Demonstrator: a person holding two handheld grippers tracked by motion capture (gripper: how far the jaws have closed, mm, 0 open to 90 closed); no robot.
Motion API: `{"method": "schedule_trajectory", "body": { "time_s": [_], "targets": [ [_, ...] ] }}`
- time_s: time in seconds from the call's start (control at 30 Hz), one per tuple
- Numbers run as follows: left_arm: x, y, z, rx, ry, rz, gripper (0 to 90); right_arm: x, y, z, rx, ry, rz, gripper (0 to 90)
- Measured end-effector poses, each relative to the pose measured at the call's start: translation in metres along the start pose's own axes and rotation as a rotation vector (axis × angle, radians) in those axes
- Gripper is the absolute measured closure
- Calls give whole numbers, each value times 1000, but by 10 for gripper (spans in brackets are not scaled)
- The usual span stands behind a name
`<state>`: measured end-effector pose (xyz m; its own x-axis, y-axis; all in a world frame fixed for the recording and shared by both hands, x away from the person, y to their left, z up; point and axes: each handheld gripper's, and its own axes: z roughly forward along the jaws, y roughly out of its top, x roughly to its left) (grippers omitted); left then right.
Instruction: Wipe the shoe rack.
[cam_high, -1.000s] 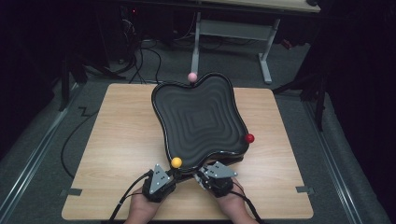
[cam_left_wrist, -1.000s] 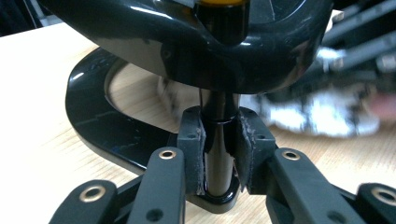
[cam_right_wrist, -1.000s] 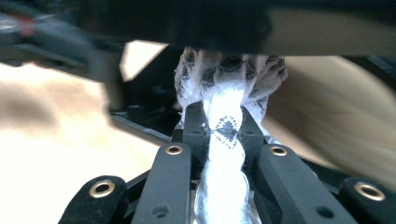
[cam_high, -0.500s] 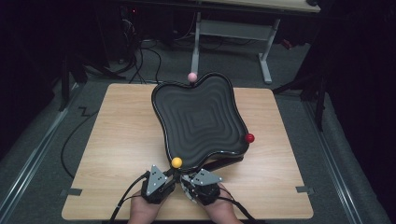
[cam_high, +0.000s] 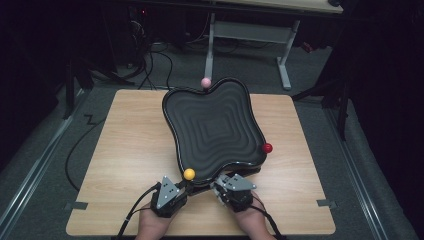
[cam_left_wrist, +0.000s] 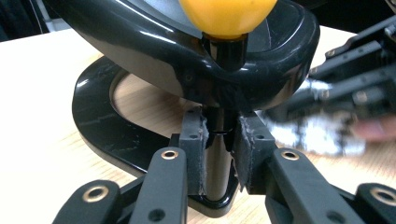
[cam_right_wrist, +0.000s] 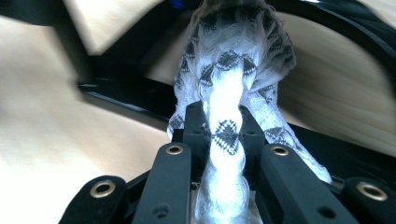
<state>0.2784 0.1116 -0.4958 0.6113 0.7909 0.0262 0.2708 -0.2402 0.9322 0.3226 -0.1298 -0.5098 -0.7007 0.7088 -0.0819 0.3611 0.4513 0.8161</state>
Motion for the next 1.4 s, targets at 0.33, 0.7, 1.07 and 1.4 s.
{"method": "schedule_trajectory", "body": {
  "time_s": [0.33, 0.7, 1.07, 1.4],
  "targets": [
    [1, 1, 1, 4, -2, -4, 745, -60, -16, -16, -2, -184, 130, 790],
    [1, 1, 1, 4, -3, -4, 745, -79, -22, -20, -11, -258, 174, 785],
    [1, 0, 1, 3, -4, -6, 745, -56, -16, -13, -10, -125, 150, 783],
    [2, 0, 1, 0, -6, -1, 745, 1, 1, 5, -13, 50, 42, 784]
  ]
}}
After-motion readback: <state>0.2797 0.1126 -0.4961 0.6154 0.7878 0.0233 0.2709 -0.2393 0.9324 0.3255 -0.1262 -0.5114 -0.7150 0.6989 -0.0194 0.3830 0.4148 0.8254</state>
